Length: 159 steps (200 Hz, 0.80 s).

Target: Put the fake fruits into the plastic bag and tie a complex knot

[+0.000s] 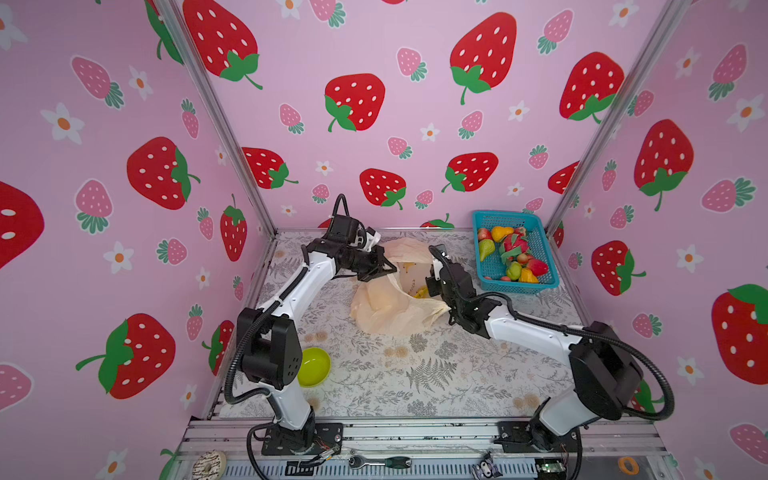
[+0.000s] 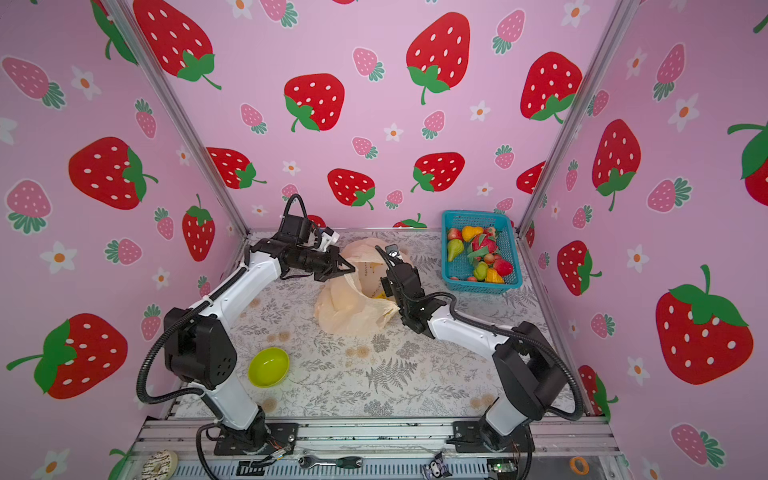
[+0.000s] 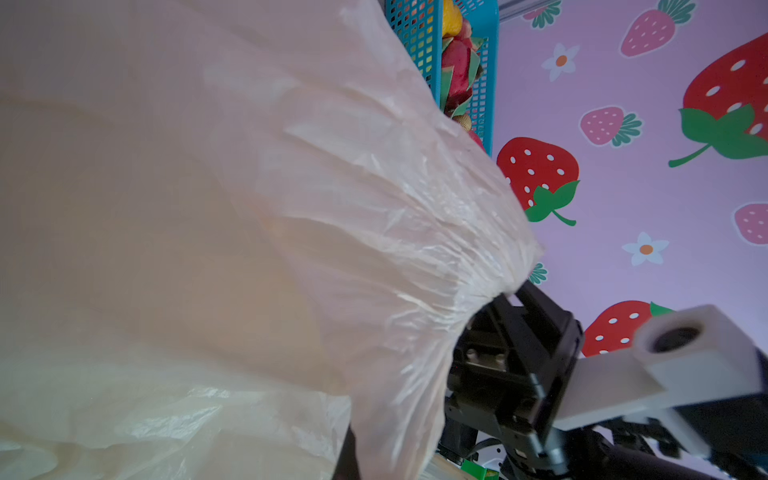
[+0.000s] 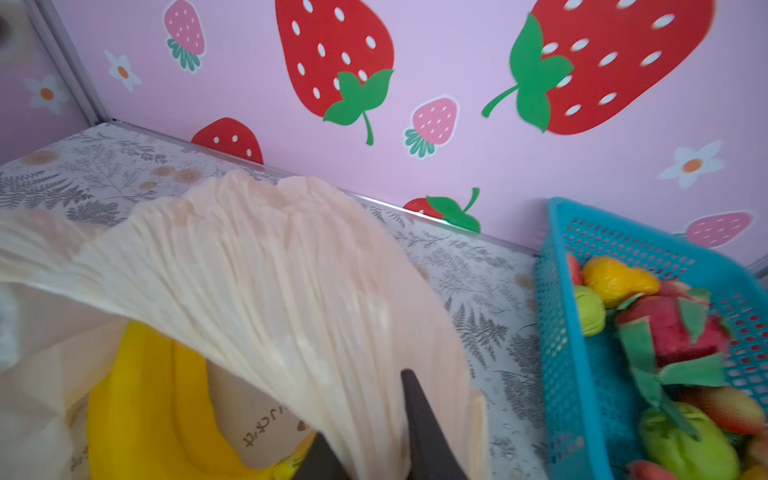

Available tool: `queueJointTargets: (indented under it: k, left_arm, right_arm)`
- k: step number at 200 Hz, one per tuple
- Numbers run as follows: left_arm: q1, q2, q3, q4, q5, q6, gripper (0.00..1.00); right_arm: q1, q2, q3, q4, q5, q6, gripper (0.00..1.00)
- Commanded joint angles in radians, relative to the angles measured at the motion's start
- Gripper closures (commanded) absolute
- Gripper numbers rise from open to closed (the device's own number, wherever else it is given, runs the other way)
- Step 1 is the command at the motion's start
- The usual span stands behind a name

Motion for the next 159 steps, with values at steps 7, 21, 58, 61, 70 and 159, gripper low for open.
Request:
queueJointTargets:
  k: [7,21,58,61,70,159]
  left_arm:
    - [0.000,-0.008,0.043,-0.081,-0.001,0.081,1.00]
    - [0.000,0.001,0.055,-0.105,-0.006,0.107,1.00]
    - [-0.001,0.017,0.064,-0.127,0.005,0.133,1.00]
    - [-0.001,0.018,0.063,-0.127,0.007,0.134,1.00]
    - [-0.002,0.020,0.064,-0.129,0.009,0.135,1.00]
    - [-0.014,0.037,0.038,-0.085,0.008,0.065,1.00]
  right_arm:
    - [-0.041,-0.030,0.042,-0.108,0.126,-0.109,0.84]
    - [-0.057,-0.029,0.072,-0.143,0.106,-0.147,0.84]
    - [-0.101,0.028,0.177,-0.225,0.062,-0.226,0.83]
    - [-0.108,0.038,0.187,-0.235,0.059,-0.231,0.83]
    - [-0.122,0.066,0.231,-0.270,0.050,-0.239,0.81]
    - [-0.185,0.176,0.447,-0.457,-0.090,-0.286,0.37]
